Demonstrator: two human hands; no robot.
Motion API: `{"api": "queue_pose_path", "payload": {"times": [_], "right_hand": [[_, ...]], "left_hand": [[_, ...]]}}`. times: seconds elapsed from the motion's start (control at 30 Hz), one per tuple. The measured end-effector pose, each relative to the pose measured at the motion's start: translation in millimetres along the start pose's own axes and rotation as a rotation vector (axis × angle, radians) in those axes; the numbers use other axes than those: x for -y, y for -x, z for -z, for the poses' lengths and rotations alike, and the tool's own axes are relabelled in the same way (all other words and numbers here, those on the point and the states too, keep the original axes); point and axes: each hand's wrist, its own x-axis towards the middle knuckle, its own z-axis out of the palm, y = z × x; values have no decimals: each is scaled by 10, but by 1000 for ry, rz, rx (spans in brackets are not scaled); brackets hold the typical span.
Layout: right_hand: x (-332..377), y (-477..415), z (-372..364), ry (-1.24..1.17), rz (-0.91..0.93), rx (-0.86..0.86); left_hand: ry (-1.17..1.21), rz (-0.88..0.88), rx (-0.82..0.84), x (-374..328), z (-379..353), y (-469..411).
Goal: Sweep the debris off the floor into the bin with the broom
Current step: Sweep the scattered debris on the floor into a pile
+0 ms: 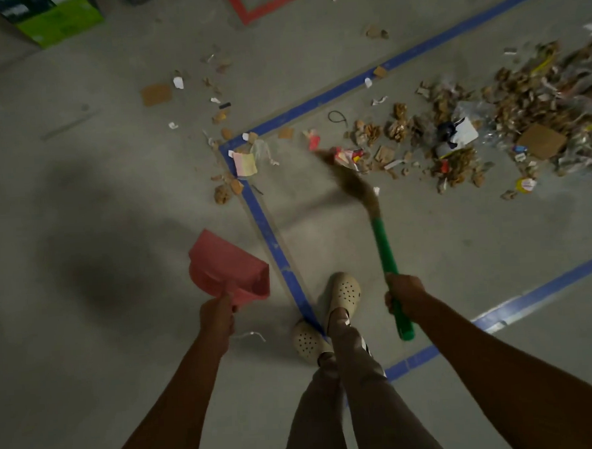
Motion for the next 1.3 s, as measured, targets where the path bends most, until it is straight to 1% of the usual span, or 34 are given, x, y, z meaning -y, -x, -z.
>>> {"api": "queue_pose_path", "payload": {"times": [0.07,0.2,0.33,0.47,0.6,0.8,0.93,1.0,1.1,1.2,1.3], "right_hand": [[170,-20,298,-133,-7,-68],[334,92,740,-352,1,-142],[363,298,934,-421,32,-167],[353,419,900,-362,89,-157],[413,539,732,-327,122,-134],[523,751,285,-203,194,-119],[584,917,-109,-128,230,-46],[627,998,-327,-56,250,13],[757,1084,-714,115,304,75],[935,1128,-1179,269,360,155],[1139,1117,-1693,430,368,244]], "left_hand": [[2,-9,24,-156,-142,11],[-1,-46,69,-493,-438,96],[-87,-110,94,-831,-710,187],[-123,-148,103,-1109,-882,256],[-127,-167,71,-1278,-893,359],[-38,-129,53,-1276,-575,278],[33,-82,25,-1221,-289,147],[66,-64,17,-1183,-138,64],[104,-26,8,-1140,95,-91],[114,7,0,-1116,338,-292],[113,25,-18,-1134,585,-505]]}}
